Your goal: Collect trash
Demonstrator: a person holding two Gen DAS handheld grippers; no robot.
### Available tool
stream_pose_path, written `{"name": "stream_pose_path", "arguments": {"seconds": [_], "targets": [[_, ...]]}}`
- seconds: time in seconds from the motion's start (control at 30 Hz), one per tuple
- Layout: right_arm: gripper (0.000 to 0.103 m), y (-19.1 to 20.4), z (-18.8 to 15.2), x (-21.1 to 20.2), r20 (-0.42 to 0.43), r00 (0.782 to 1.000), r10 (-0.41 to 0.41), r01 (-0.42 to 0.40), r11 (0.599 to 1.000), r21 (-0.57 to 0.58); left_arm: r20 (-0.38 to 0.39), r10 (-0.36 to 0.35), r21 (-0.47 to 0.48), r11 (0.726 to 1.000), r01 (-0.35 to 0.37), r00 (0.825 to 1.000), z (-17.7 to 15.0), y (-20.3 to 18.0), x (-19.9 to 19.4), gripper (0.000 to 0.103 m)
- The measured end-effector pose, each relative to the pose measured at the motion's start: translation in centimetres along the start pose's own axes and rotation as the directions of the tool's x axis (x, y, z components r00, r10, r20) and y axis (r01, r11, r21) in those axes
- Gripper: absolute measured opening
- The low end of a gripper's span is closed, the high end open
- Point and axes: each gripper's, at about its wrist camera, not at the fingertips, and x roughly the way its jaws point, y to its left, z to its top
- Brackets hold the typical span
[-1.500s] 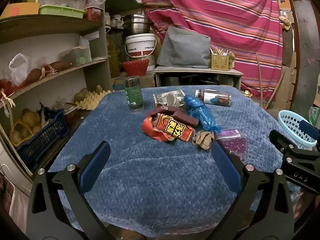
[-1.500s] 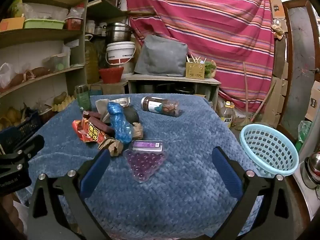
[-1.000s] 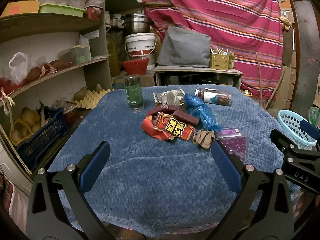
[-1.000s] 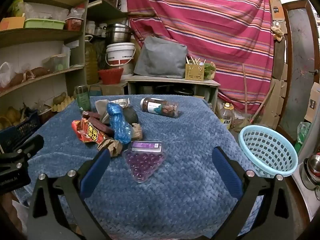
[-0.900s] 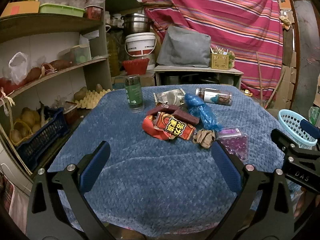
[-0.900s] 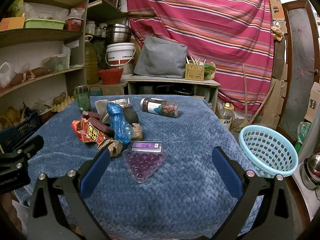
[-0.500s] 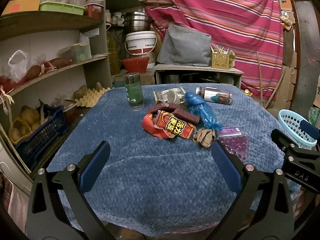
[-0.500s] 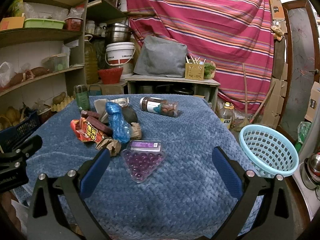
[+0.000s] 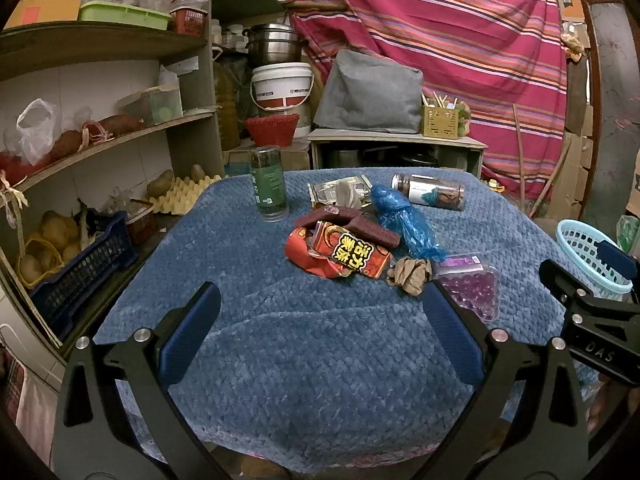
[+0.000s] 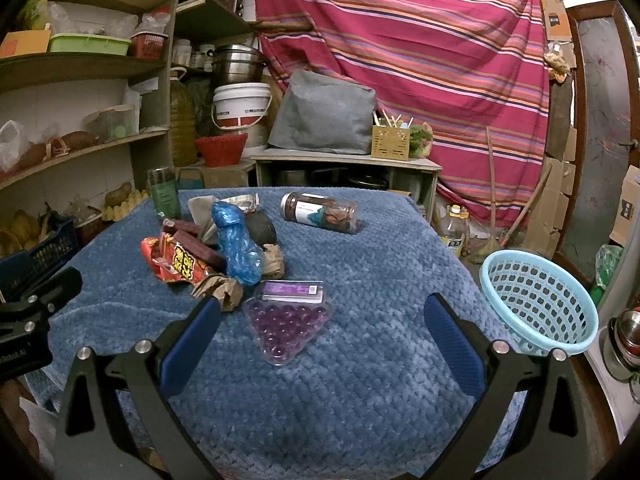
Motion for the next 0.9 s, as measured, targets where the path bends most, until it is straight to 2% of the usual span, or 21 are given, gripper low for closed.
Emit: {"name": "stream_pose_path", "arguments": {"seconds": [0.9], "targets": [[0.099,0.14,0.01,-0.05,0.003,1.0,-0.002,0.002,1.0,-0.004,0.0,-0.001,-0.004,1.0,0.001,1.0,-0.18,-0.01,0.1,0.098]]}}
